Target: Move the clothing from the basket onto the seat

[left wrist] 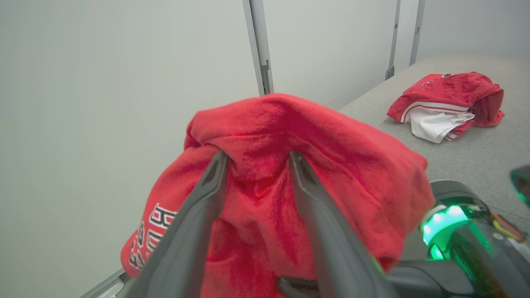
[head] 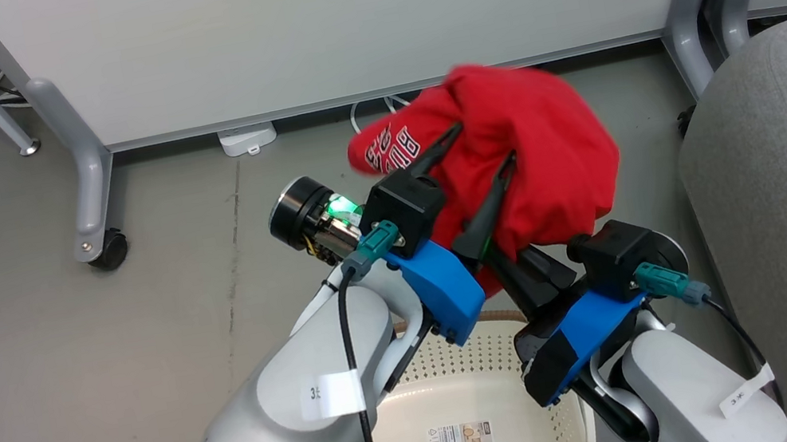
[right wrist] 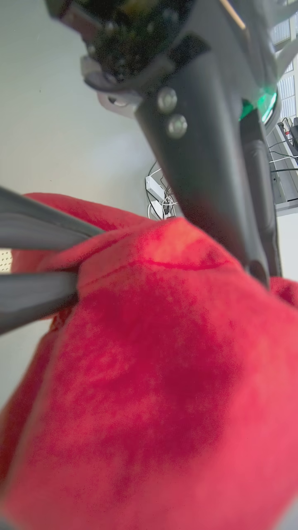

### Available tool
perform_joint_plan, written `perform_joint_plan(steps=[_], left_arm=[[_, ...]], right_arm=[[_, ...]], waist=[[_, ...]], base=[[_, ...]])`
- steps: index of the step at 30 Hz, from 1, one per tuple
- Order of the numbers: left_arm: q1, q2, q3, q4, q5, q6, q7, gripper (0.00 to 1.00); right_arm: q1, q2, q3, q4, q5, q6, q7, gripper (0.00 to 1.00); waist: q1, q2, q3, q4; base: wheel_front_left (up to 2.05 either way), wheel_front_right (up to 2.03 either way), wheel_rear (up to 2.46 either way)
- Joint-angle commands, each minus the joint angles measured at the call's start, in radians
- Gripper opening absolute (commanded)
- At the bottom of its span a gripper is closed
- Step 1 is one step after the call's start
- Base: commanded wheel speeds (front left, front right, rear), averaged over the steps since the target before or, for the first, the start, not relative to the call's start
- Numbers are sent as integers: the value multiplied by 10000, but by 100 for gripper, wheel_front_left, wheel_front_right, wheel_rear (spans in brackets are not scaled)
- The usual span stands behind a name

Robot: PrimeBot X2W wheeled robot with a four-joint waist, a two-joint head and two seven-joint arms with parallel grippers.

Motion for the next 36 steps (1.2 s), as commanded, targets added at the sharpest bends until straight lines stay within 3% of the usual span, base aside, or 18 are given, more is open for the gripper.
perform_joint_plan(steps=[1, 18, 36], left_arm=[[69, 3, 89, -57, 63, 52, -51, 100], [8, 83, 358, -127, 367, 27, -51, 100], [-190, 306, 400, -413, 644, 37, -51, 100]], right_arm=[[8, -16, 13, 29, -25, 1, -34, 0], [-28, -16, -353, -2, -248, 1, -35, 0], [-299, -16, -2092, -402, -969, 1, -35, 0]], waist=[[0, 0, 0, 0], [0, 0, 242, -306], [0, 0, 999, -1468]], base=[[0, 0, 0], [0, 0, 0], [0, 0, 0]])
